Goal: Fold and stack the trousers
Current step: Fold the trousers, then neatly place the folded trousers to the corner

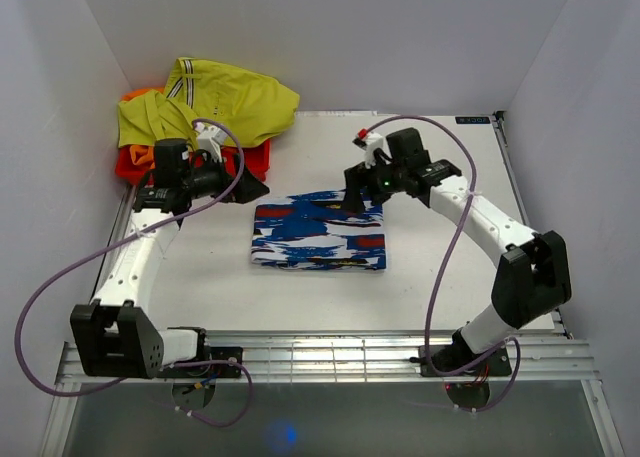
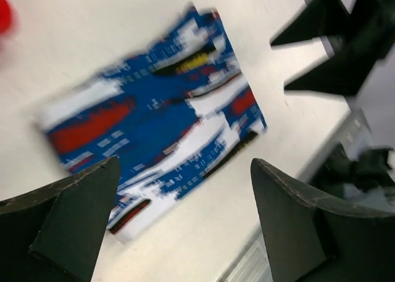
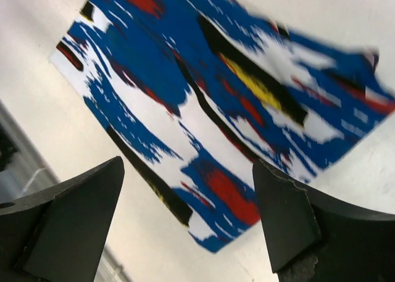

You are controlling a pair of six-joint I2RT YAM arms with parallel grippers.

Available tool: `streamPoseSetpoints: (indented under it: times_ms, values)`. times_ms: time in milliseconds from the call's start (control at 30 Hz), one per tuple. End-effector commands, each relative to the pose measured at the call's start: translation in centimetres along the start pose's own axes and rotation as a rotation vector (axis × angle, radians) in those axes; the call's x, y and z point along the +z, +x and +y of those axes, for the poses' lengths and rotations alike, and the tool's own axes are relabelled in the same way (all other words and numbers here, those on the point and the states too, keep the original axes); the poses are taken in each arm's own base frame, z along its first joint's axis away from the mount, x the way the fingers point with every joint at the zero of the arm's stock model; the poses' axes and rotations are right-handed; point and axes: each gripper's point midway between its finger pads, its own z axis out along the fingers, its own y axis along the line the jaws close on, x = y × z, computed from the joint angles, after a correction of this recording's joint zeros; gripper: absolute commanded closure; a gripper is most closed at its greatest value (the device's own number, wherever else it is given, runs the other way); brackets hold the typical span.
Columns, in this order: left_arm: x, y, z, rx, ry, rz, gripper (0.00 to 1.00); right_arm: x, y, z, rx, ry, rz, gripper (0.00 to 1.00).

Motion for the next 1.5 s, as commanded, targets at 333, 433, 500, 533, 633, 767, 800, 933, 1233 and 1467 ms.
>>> streamPoseSetpoints:
  times_ms: [333,433,500,533,633,767,800,933,1233,1467]
  values:
    - [-5.6,-2.3,3.5,-0.074,-0.461,-0.155,0.02,11.5,3.7,9.0,-0.517,0.166,0.202,0.10]
    - [-5.7,-2.0,3.6,-0.065,-0.464,-0.149,0.02,13.9,6.1,6.2,-0.494,0.242,0.312,0.10]
    - [-5.5,-1.4,4.0,-0.087,-0.470,-0.122,0.02,14.6,9.1,3.6,-0.470,0.281,0.408,0.10]
    - [-5.4,-1.3,3.9,-0.085,-0.465,-0.111,0.02,14.6,10.1,2.6,-0.453,0.293,0.440,0.10]
    - [-5.2,-1.1,4.0,-0.079,-0.454,-0.086,0.02,13.1,13.7,-0.9,-0.396,0.292,0.533,0.09]
    - [-4.8,-0.8,4.4,-0.085,-0.450,-0.074,0.02,9.3,16.9,-5.4,-0.341,0.244,0.591,0.07]
    - [-4.6,-0.8,4.4,-0.088,-0.441,-0.073,0.02,8.3,16.6,-6.1,-0.396,0.228,0.584,0.06]
    - [-4.0,-0.6,4.6,-0.108,-0.421,-0.059,0.02,4.6,18.3,-8.8,-0.498,0.119,0.606,0.07]
    - [-3.6,-1.2,3.4,-0.115,-0.353,-0.058,0.02,-1.1,15.8,-16.5,-0.581,0.158,0.530,0.06]
    - [-4.0,-1.9,2.5,-0.104,-0.332,-0.071,0.02,-6.0,3.8,-13.1,-0.336,0.288,0.186,0.10]
